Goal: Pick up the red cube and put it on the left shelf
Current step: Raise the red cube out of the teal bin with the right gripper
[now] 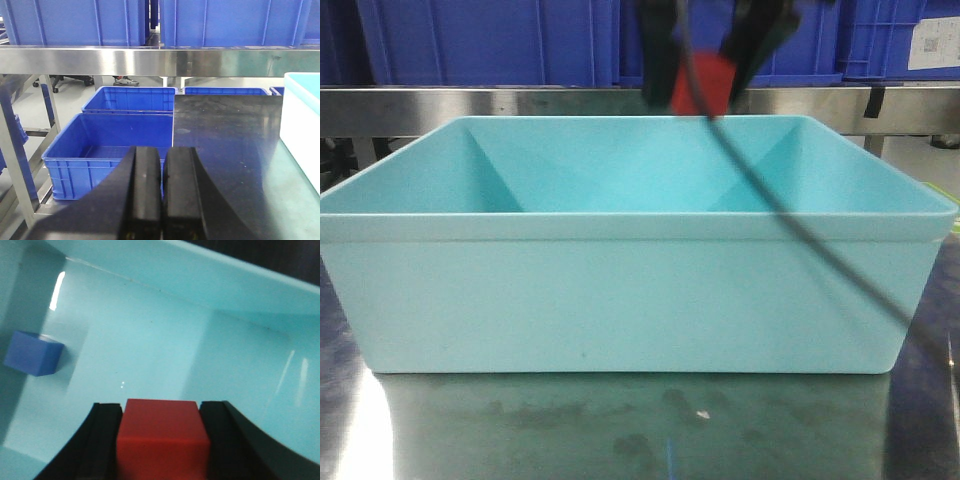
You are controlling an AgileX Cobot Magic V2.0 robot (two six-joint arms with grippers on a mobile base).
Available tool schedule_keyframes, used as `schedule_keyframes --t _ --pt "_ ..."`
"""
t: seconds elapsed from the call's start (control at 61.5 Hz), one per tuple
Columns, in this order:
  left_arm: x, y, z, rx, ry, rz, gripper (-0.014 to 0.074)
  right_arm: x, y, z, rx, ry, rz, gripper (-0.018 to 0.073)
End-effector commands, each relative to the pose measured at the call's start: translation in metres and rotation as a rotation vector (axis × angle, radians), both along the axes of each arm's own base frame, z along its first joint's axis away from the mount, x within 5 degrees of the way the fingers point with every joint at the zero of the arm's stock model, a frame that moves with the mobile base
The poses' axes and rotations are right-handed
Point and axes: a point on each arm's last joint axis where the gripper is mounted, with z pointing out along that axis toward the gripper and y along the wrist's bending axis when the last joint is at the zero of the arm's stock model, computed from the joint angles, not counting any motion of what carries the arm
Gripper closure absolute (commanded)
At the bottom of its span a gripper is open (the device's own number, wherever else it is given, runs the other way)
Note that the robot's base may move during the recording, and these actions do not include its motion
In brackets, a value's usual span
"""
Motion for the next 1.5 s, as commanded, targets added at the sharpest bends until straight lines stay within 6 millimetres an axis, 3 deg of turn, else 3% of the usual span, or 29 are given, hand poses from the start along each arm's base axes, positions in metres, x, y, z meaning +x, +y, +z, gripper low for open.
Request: schedule_keyframes --t 0.0,0.179,0.342,0.553,0.813,1.074,1.48 --pt "0.000 0.000 0.001 -0.004 -0.080 0.001 0.0495 -0.033 -0.020 0.055 0.062 -0.162 0.055 0.0358" --pt "0.000 0.000 0.001 -0.004 -0.080 0.001 0.0495 -0.080 -0.054 0.077 0.109 -0.266 0.081 0.0358" --pt "0.000 0.000 0.001 -0.004 -0.080 0.001 0.0495 -0.122 -0.084 0.073 0.151 -0.343 0.095 0.0358" --pt "0.000 0.000 0.001 -0.004 -0.080 0.001 0.0495 -0.174 -0.121 0.048 0.225 -0.459 0.104 0.0358" --pt "0.000 0.000 0.001 -0.004 -0.080 0.001 0.0495 -0.220 -0.152 0.015 0.324 -0.615 0.113 0.0358" --pt "0.000 0.000 0.001 -0.004 -0.080 0.001 0.0495 -0.240 -0.167 -0.004 0.369 -0.686 0.115 0.0358" --pt "0.000 0.000 0.001 -0.004 -0.080 0.001 0.0495 -0.242 -0.168 0.000 0.397 -0.731 0.117 0.0358"
